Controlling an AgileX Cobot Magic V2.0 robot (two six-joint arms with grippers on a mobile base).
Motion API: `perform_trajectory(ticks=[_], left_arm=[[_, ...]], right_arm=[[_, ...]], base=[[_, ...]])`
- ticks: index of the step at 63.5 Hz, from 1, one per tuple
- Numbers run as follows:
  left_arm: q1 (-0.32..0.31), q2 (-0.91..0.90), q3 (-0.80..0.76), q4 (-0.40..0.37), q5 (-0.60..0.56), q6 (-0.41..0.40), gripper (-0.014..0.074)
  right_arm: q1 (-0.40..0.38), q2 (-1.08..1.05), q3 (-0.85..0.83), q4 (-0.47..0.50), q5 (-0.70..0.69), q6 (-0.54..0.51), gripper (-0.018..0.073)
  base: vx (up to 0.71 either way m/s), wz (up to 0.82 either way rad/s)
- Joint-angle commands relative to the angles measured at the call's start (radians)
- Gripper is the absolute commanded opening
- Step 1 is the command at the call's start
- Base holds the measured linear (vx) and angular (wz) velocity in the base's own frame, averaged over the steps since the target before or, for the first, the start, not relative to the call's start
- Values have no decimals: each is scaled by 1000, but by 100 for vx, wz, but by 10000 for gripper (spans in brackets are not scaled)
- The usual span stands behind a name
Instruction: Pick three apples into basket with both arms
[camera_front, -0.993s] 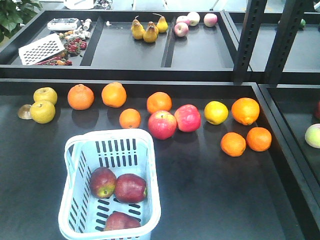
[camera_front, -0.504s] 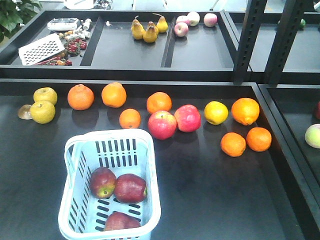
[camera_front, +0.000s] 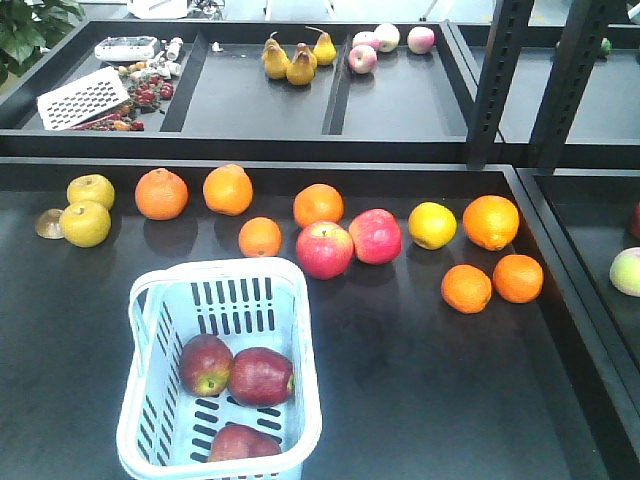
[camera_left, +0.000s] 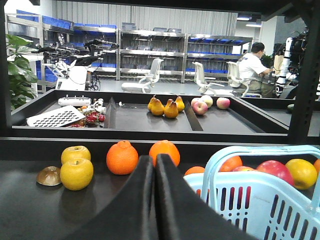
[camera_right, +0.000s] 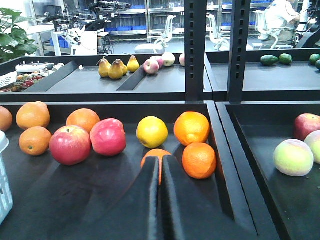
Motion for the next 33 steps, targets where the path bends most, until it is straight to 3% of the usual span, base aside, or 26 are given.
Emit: perform_trajectory(ticks=[1, 33], left_arm=[[1, -16, 4, -9, -71, -4, -6], [1, -16, 4, -9, -71, -4, -6]], right_arm=[[-5, -13, 15, -2, -71, -6, -8], [-5, -13, 15, -2, -71, -6, -8]], base=[[0, 0], [0, 0]])
